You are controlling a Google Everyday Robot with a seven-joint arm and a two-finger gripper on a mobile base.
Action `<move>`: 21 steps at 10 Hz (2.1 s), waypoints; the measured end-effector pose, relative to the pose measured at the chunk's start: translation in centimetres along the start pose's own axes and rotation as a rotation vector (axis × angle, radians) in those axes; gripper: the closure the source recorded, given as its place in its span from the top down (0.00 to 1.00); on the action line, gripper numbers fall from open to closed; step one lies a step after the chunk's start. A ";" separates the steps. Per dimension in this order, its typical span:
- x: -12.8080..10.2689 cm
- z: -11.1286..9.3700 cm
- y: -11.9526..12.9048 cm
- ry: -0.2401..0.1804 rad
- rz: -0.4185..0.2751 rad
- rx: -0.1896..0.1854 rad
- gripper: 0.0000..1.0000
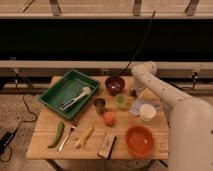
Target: Place grapes in purple bowl
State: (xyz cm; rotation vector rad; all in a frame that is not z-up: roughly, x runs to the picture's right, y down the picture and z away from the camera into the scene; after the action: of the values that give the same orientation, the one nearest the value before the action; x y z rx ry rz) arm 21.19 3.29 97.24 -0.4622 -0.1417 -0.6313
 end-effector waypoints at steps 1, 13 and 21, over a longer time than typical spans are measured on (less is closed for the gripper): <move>0.7 0.2 -0.6 0.028 -0.013 -0.003 0.65; 4.5 1.5 1.9 0.129 0.010 -0.097 0.20; 1.9 -5.0 -2.6 0.099 0.081 -0.042 0.00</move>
State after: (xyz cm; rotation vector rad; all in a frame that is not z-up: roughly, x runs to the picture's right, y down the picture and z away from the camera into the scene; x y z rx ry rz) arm 21.10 -1.86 94.28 -0.4743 -0.0160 -0.5773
